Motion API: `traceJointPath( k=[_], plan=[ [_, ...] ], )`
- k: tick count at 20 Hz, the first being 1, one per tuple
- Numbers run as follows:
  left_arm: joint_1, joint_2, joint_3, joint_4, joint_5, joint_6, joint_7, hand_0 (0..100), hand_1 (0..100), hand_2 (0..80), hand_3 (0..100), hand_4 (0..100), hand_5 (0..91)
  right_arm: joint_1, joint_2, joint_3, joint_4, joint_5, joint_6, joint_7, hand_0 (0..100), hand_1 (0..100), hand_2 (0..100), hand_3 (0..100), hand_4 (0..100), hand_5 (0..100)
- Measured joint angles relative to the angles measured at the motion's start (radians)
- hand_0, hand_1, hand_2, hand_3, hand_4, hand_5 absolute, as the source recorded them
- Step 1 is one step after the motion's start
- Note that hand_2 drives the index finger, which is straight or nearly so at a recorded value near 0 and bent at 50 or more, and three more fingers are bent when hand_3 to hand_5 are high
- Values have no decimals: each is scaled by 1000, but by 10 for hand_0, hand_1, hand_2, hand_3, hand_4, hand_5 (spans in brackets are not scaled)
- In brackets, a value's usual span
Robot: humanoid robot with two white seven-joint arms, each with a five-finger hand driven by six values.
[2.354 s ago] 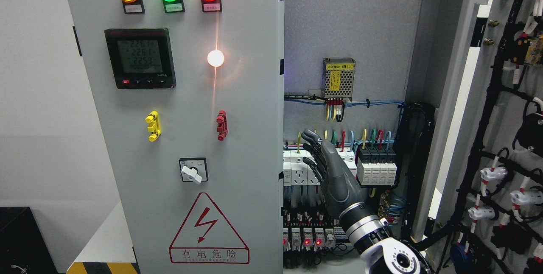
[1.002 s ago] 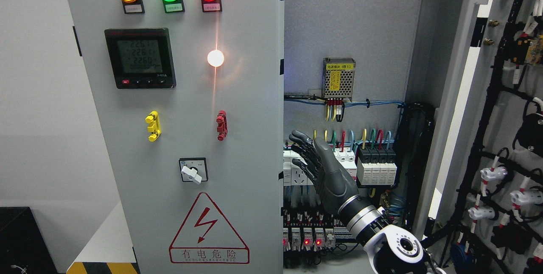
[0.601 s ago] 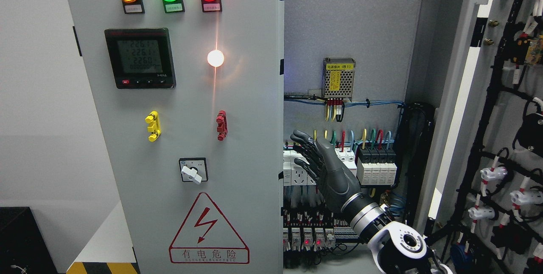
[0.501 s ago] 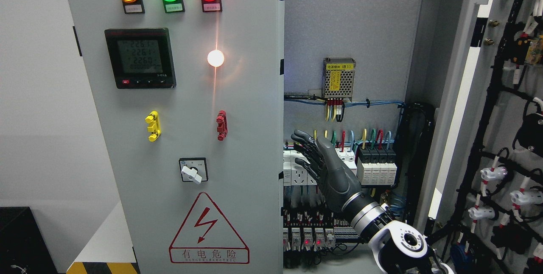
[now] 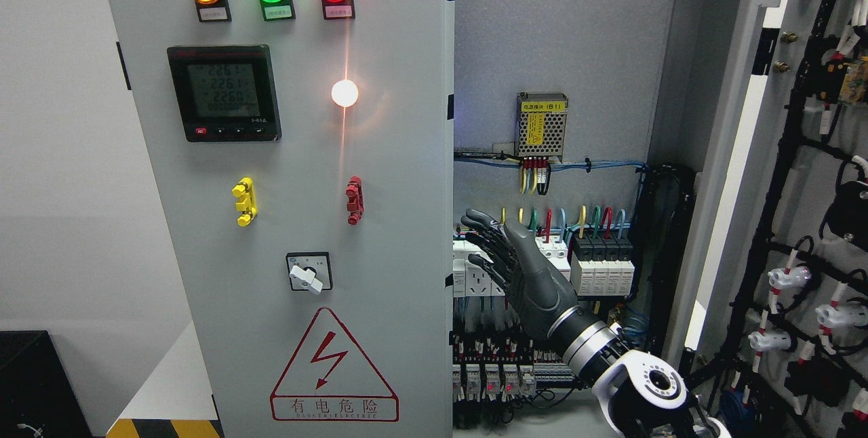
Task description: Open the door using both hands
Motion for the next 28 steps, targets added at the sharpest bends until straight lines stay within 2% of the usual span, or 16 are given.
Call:
traceJointPath(
  k=[18, 28],
  plan=[
    [0, 0, 0, 0, 0, 0, 0, 0, 0, 0, 0, 0, 0, -41, -7, 6, 22, -75, 3, 7, 190, 0, 0, 0, 0, 0],
    [0, 0, 0, 0, 0, 0, 0, 0, 0, 0, 0, 0, 0, -56, -23, 8, 61, -85, 3, 31, 190, 0, 0, 0, 0, 0]
  ],
)
